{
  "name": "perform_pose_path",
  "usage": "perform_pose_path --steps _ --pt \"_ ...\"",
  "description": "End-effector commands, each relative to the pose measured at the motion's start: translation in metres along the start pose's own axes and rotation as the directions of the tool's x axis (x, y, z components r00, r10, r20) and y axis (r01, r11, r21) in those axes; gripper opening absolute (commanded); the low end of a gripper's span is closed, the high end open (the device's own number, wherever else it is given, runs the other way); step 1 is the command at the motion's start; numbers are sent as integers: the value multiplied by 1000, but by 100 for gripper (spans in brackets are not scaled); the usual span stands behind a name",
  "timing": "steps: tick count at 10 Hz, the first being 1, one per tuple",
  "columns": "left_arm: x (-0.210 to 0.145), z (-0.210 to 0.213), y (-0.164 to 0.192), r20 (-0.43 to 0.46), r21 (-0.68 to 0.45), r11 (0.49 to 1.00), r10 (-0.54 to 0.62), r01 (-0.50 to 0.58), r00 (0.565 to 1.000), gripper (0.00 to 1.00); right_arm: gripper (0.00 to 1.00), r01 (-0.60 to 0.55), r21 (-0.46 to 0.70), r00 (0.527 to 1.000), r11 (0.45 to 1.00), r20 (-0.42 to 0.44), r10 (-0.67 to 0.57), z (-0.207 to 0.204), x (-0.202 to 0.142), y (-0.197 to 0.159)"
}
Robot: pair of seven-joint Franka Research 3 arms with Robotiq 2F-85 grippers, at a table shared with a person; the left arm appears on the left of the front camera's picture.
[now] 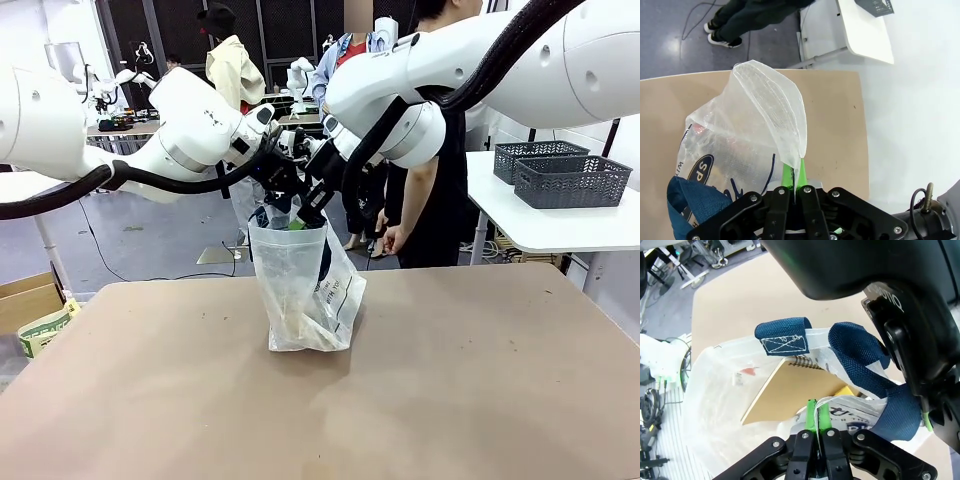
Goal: Transfer purchased items from the store into the shopping bag.
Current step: Move the Reusable shopping bag to the right side of the table.
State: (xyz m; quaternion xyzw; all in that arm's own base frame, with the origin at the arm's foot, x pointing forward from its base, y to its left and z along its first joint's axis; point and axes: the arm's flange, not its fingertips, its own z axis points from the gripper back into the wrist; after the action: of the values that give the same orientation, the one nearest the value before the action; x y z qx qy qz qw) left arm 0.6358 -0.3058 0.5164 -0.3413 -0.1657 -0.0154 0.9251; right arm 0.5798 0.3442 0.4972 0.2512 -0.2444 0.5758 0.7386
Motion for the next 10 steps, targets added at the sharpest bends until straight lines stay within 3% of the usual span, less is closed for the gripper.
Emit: perform_pose_path --steps 1,6,7,10 --pt "0 1 0 1 -3 1000 10 -10 1000 0 0 0 0 1000 1000 1 0 0 0 0" --pt "0 1 0 1 -3 1000 10 -10 1000 0 94 54 23 995 998 79 -56 23 -9 9" --pt "0 1 0 1 -3 1000 10 -10 1000 0 100 78 30 993 997 84 -80 29 -11 12" --pt "0 1 0 1 -3 1000 10 -10 1000 0 100 160 13 981 987 113 -160 67 -22 22"
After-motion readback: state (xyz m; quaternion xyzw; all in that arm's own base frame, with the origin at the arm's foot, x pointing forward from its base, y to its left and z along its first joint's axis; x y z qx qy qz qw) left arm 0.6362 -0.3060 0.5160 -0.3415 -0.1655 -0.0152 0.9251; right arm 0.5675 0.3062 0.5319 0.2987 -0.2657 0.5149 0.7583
